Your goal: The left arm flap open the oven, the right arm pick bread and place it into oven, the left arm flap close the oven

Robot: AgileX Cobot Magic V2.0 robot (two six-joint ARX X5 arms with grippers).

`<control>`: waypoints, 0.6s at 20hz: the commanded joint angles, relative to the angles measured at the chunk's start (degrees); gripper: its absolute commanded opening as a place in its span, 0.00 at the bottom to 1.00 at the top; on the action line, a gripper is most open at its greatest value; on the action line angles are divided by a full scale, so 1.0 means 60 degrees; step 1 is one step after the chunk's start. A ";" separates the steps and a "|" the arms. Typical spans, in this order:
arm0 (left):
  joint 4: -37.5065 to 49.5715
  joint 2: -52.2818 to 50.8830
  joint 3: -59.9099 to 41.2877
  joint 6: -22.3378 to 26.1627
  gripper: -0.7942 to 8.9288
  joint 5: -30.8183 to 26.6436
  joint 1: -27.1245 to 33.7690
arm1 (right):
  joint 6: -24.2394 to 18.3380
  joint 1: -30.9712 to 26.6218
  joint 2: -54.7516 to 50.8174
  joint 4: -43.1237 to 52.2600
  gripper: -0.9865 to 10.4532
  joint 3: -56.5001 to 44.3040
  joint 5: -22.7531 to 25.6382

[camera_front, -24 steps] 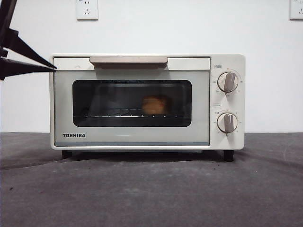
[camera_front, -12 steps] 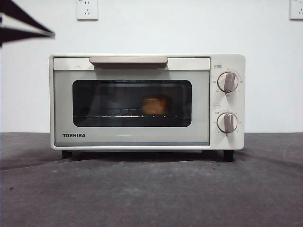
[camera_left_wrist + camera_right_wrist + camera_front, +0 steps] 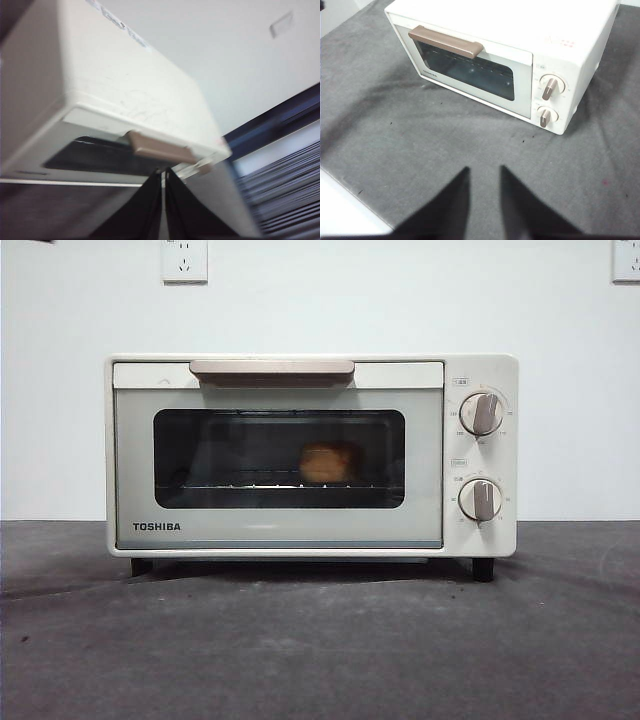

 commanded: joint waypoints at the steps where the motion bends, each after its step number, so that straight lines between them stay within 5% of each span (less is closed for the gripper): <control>1: -0.0503 -0.0568 0.0430 0.2565 0.10 -0.0073 -0.0025 | -0.0233 0.0055 0.0066 0.0175 0.10 0.0178 -0.0007; 5: -0.0936 -0.1432 0.0539 0.3490 0.10 -0.0087 -0.0025 | -0.0291 0.0058 0.0066 0.0179 0.10 0.0178 0.0000; 12: -0.1566 -0.2226 0.0539 0.3501 0.10 -0.0084 -0.0022 | -0.0295 0.0058 0.0055 0.0521 0.10 0.0182 0.0004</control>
